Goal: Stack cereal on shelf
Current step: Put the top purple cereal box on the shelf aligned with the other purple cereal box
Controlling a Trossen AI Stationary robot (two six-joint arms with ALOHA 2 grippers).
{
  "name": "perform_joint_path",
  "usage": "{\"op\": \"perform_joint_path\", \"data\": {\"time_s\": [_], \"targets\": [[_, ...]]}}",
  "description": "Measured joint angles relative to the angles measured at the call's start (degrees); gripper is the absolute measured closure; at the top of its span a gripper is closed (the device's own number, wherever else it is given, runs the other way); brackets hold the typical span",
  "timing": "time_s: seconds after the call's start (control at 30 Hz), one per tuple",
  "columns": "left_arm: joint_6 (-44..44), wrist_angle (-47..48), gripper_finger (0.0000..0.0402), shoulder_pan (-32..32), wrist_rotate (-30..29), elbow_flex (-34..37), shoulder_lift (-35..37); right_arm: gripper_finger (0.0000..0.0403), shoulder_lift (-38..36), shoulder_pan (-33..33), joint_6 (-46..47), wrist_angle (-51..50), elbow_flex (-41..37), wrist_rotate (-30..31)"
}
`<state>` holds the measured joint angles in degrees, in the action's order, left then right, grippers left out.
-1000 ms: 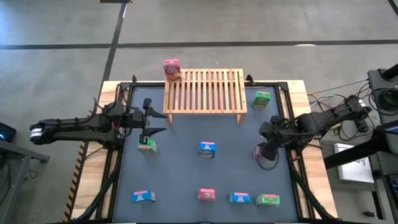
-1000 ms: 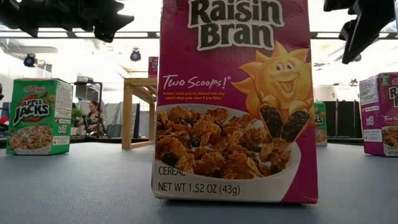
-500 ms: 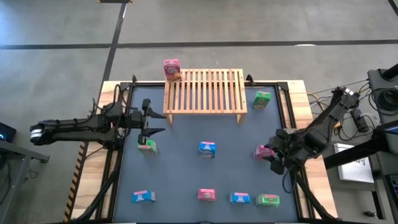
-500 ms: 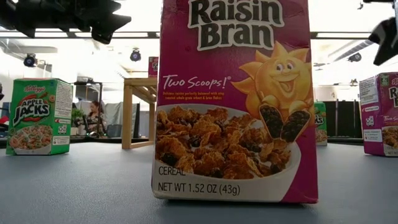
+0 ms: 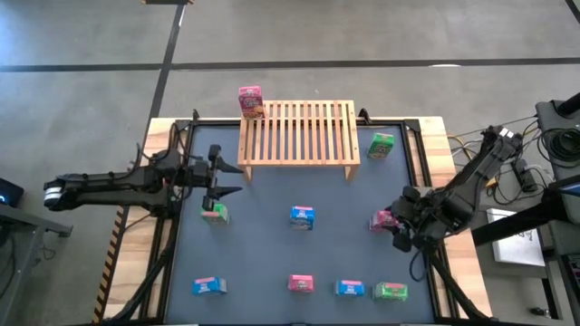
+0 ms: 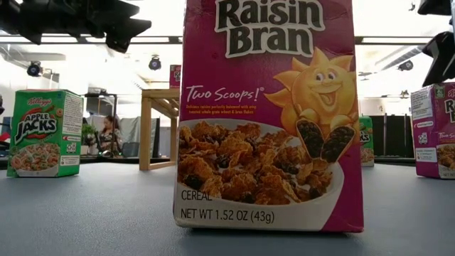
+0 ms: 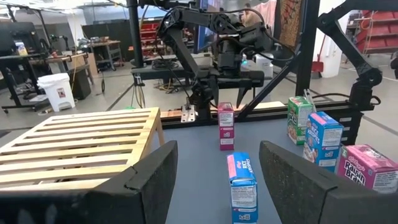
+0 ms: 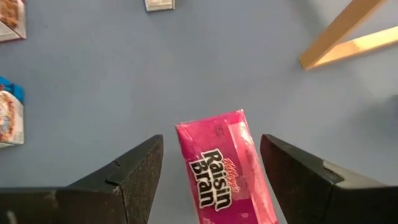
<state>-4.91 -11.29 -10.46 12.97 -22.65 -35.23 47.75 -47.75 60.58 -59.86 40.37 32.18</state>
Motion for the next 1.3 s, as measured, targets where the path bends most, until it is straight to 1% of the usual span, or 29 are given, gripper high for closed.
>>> {"op": "perform_joint_path", "data": {"time_s": [0.27,0.4,0.57,1.03,1.2,1.3], "targets": [[0.0,0.0,0.0191,0.0,0.0,0.0,-0.6,0.0122,0.0,0.0,2.5,0.3,-3.3,-0.6],[0.0,0.0,0.0191,0.0,0.0,0.0,-0.7,0.0128,0.0,0.0,2.5,0.3,-4.0,-0.8],[0.0,0.0,0.0191,0.0,0.0,0.0,-0.7,0.0152,0.0,0.0,2.4,0.4,-4.0,-1.1],[0.7,0.0,0.0191,0.0,0.0,0.0,-0.7,0.0237,-0.1,0.0,2.4,0.6,-3.8,-2.5],[1.0,0.0,0.0191,0.0,0.0,0.0,-0.7,0.0262,-0.1,0.0,0.7,0.5,0.2,-2.3],[1.0,0.0,0.0191,0.0,0.0,0.0,-0.7,0.0272,-0.1,0.0,-1.3,0.5,3.6,-0.3]]}}
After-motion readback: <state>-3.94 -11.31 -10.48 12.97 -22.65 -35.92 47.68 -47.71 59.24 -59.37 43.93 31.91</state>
